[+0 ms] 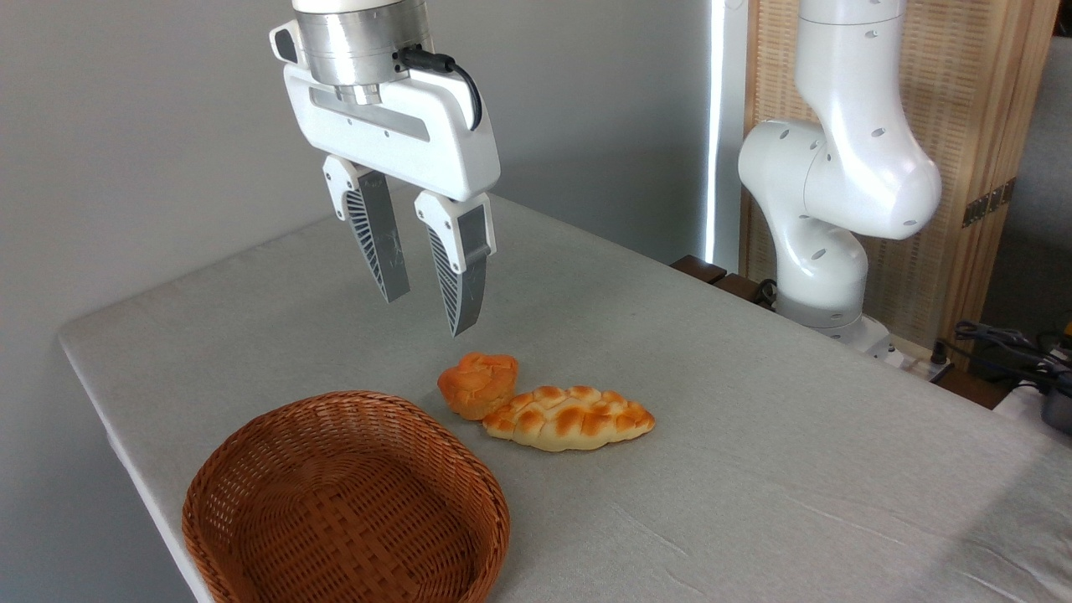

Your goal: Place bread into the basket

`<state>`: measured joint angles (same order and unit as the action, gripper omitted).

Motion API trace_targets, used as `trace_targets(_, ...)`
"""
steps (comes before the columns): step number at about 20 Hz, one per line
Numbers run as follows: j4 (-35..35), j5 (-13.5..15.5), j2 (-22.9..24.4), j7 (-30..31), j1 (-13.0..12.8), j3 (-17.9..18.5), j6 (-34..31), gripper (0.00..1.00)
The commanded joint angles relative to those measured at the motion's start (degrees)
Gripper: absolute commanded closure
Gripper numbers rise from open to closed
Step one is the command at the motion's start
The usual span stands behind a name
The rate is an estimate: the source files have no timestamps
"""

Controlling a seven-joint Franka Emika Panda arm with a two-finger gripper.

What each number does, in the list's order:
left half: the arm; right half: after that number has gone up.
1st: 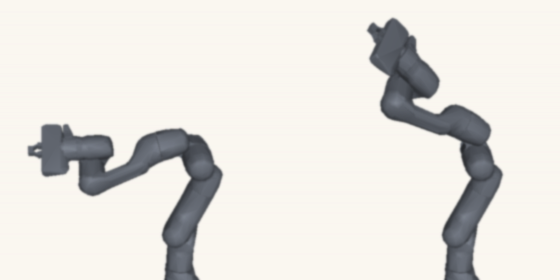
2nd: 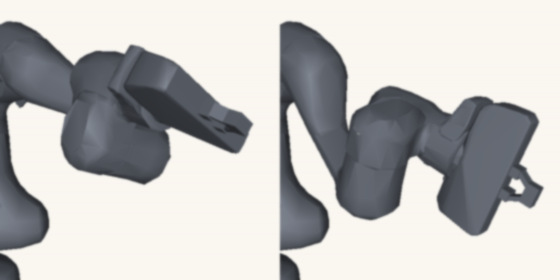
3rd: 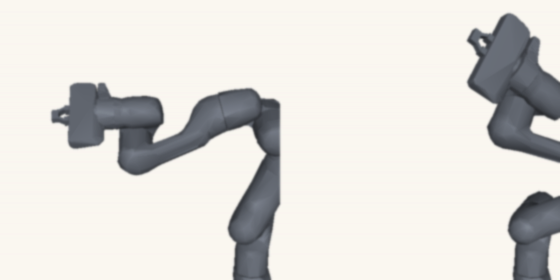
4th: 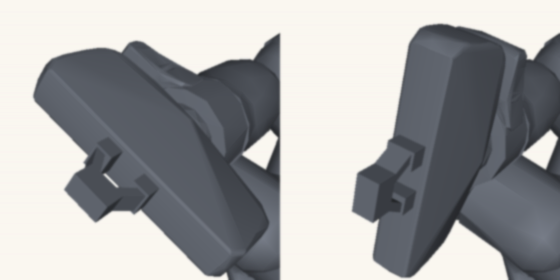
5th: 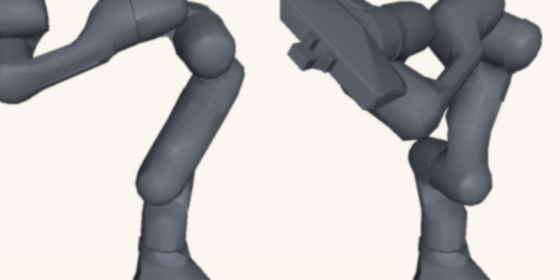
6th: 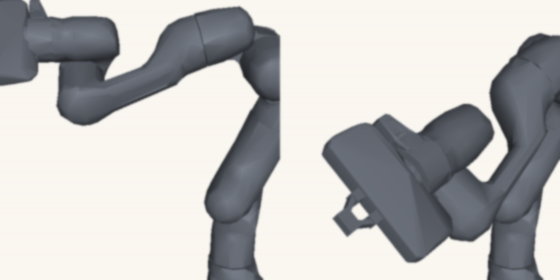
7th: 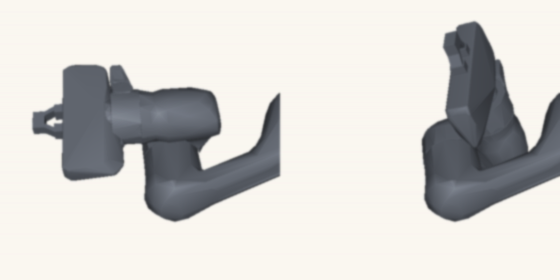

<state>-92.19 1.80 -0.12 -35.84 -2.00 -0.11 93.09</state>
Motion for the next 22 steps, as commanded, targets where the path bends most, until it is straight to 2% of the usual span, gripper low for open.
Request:
trace_targets(1, 1.13, 1.18, -0.49, 0.51, 0.49, 1.16, 0.51, 0.00)
trace_targets(9, 0.43, 1.10, -0.32, 0.51, 0.68, 0.20, 0.51, 0.00)
trace_targets(10, -0.36, 1.19, -0.05, 0.51, 0.77, -0.93, 0.60, 0.00)
trace_targets(12, -4.64, 1.10, 1.69, 0.51, 2.43, -4.97, 3.92, 0.00)
trace_targets(14, -11.06, 1.19, 4.86, 0.51, 2.52, -6.13, 9.63, 0.00)
trace_targets(17, -17.65, 1.01, 7.58, 0.42, -0.19, -6.04, 13.42, 0.00)
trace_targets(20, -26.44, 0.49, 10.05, 0.33, -3.62, -5.60, 21.41, 0.00)
trace_targets(22, -29.62, 0.14, 9.97, -2.89, -4.24, -5.60, 22.93, 0.00)
